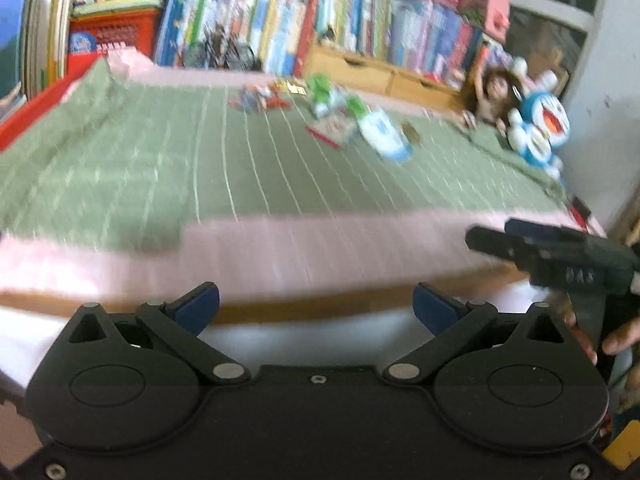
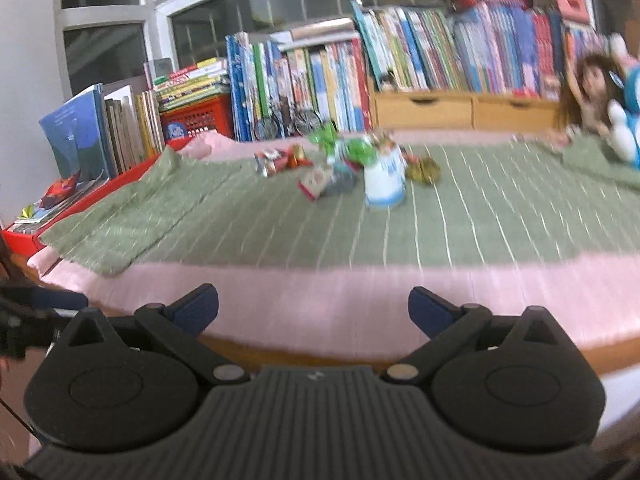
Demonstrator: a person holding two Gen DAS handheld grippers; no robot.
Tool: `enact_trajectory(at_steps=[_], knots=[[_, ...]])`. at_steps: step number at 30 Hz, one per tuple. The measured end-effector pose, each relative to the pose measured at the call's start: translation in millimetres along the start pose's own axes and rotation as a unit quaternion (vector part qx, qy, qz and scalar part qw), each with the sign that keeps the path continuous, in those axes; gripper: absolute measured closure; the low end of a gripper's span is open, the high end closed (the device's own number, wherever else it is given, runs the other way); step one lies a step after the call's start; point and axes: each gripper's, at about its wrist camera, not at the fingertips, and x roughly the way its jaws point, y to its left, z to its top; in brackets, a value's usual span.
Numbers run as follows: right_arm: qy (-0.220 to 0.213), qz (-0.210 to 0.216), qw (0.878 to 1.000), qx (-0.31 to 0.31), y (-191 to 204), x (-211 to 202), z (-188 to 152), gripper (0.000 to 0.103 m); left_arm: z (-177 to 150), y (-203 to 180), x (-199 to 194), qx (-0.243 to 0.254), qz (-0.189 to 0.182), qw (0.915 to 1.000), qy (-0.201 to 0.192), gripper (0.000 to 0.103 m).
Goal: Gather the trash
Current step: 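Move both open grippers back up over the bed toward the wrappers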
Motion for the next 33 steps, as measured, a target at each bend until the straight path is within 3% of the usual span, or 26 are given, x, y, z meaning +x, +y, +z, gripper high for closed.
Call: enact_trajectory(at_steps=[8, 16, 20, 27, 33], knots=[[-0.029, 0.024, 0.999, -0.012, -0.4, 34.7, 43.2, 0.000, 75.1, 20.4, 33.4, 0.005, 0.021, 0.9976, -0.066, 0.000], [-0.026, 0.014, 0.998, -0.053, -0.6, 84.6, 77.8, 0.000, 133.7, 36.4, 74.5, -0.003, 0.022, 0.9954, -0.094, 0.000], [-0.010, 0.018, 0.998, -0.055, -5.0, 115.3, 88.4, 0.000, 155.2, 40.0, 103.3, 0.011, 0.032, 0.9955, -0.089, 0.000], [0.017, 0.005, 0.996, -0.089, -5.0, 169.2, 94.9, 0.001, 178.6, 32.0, 171.1, 0.101, 0.079, 0.9893, -0.070, 0.000], [0.043, 0.011, 0.993, -0.110, -9.5, 208.4, 95.4, 0.001, 202.2, 39.5, 226.2, 0.090, 0.051, 0.9939, -0.039, 0.000]])
